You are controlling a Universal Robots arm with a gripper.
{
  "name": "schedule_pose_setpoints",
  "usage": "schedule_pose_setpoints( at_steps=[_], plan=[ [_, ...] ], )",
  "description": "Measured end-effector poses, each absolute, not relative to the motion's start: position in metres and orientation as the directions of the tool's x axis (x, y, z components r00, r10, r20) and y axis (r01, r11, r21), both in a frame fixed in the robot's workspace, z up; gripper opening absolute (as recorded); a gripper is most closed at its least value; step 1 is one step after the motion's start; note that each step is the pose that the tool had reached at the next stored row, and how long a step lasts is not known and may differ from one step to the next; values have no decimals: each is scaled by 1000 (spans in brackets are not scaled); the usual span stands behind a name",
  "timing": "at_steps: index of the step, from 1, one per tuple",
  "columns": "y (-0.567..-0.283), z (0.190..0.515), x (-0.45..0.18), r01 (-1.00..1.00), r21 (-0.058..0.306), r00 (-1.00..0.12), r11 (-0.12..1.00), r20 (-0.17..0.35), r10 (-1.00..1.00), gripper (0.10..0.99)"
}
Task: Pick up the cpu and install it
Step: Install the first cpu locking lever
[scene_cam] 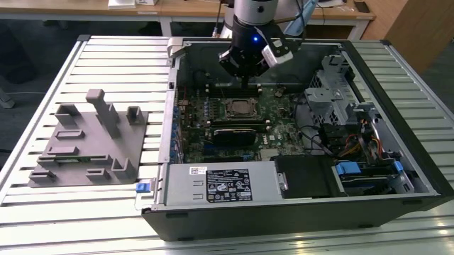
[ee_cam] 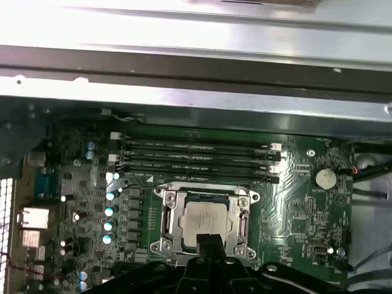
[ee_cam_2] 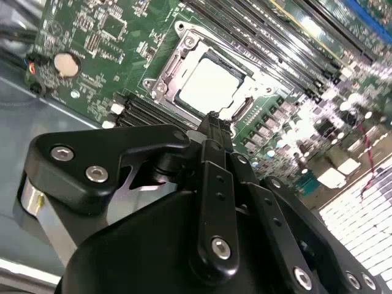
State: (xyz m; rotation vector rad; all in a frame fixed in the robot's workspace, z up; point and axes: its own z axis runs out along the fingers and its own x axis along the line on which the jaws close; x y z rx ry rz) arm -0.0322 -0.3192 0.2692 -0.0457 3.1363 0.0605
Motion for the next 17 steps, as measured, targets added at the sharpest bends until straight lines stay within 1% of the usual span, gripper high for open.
schedule_pose_setpoints(
  at_steps=[6,11,17],
  plan=[
    [-319,269,-32,66,39,-998,997,-5,66,106],
    [-319,269,-32,61,39,-998,997,-5,61,106],
    [-319,269,-32,10,39,-1000,999,-5,10,106]
  ],
)
